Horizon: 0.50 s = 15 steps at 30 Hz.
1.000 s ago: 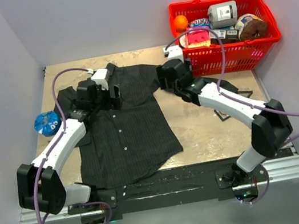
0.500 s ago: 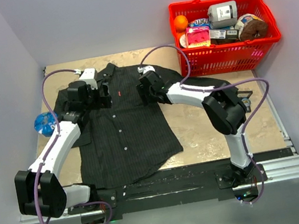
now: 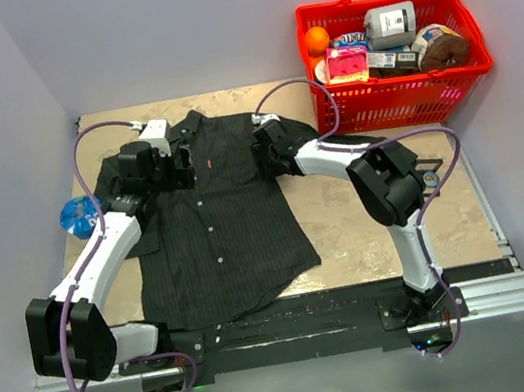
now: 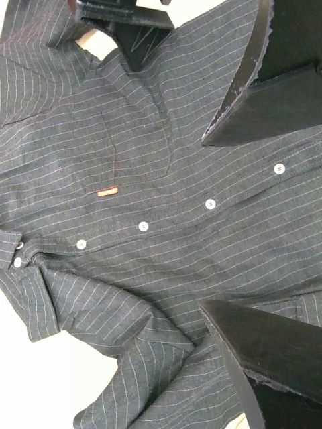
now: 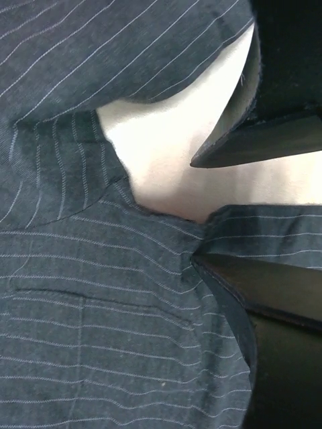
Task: Pin the brooch onto the clothing
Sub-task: Flatten out the crumpled clothing at the center of the board.
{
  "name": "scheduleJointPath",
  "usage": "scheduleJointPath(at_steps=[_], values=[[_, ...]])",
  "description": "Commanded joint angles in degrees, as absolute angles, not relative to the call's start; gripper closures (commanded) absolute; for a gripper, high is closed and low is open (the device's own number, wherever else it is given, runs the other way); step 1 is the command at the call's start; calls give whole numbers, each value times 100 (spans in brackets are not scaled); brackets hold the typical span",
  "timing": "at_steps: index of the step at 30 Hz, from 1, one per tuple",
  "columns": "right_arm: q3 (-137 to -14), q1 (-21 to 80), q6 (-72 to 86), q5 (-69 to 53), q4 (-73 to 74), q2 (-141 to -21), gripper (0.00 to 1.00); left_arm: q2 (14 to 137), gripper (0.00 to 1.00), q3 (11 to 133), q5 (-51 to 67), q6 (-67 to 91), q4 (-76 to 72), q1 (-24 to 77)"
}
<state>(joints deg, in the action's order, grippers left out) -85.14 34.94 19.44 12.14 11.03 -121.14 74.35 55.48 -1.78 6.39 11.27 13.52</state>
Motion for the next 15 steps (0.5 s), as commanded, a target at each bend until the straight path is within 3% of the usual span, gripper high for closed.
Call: scheduleJointPath(at_steps=[1, 6, 9, 10, 12, 14, 15], values=[[-8868, 3507, 1899, 1020, 712, -12313, 44, 7357, 1, 5563, -149, 571, 941, 1345], [-9123, 3498, 1890, 914, 712, -12515, 50, 7330, 1, 5563, -167, 562, 949, 1345], [-9184, 3507, 1881, 931, 729, -12568, 65, 7321, 1, 5572, -167, 554, 958, 1345], [-9193, 3498, 1872, 958, 738, -12551, 76, 7321, 1, 5581, -176, 562, 958, 1345], [-9202, 3489, 1881, 1063, 826, -12542, 89, 7330, 1, 5572, -219, 545, 975, 1345], [-9193, 3454, 1916, 1283, 975, -12507, 100, 7330, 1, 5572, -237, 527, 984, 1345], [-9141, 3358, 1933, 1344, 1010, -12489, 100, 7330, 1, 5581, -263, 519, 976, 1345]])
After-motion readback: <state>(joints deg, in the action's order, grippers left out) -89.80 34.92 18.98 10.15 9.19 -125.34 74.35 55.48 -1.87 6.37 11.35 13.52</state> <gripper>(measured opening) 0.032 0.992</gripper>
